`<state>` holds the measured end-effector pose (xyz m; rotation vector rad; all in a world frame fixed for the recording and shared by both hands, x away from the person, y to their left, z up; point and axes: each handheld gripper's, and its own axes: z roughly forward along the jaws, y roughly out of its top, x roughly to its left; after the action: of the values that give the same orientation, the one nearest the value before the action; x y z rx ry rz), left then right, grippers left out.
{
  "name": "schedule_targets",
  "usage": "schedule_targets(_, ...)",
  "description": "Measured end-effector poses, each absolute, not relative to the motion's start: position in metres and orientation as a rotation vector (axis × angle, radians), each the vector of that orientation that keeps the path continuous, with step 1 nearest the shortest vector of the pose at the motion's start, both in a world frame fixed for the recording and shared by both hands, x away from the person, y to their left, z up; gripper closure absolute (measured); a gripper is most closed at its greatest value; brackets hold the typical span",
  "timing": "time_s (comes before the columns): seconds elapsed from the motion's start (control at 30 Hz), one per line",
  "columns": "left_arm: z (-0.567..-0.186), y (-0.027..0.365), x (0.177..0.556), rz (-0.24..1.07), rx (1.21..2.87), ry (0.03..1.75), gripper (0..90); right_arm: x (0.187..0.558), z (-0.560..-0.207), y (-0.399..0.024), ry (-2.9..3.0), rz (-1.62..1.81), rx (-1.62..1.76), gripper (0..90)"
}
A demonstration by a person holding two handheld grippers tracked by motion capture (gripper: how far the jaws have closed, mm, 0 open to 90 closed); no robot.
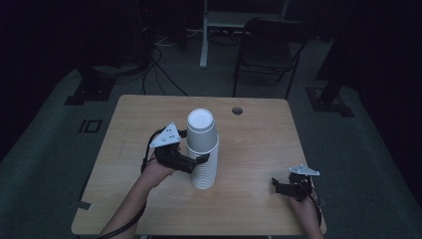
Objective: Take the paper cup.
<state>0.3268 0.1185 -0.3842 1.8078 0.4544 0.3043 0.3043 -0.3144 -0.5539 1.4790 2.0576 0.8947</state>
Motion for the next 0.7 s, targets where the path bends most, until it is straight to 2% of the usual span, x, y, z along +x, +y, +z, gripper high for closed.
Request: schedule_targets(0.7,-0.3899,0.1175,0.3286,0.289,1.773,0.436,4.4,0.3059,-0.5539,-0.3113,2.066,0.897,1.472,11.3)
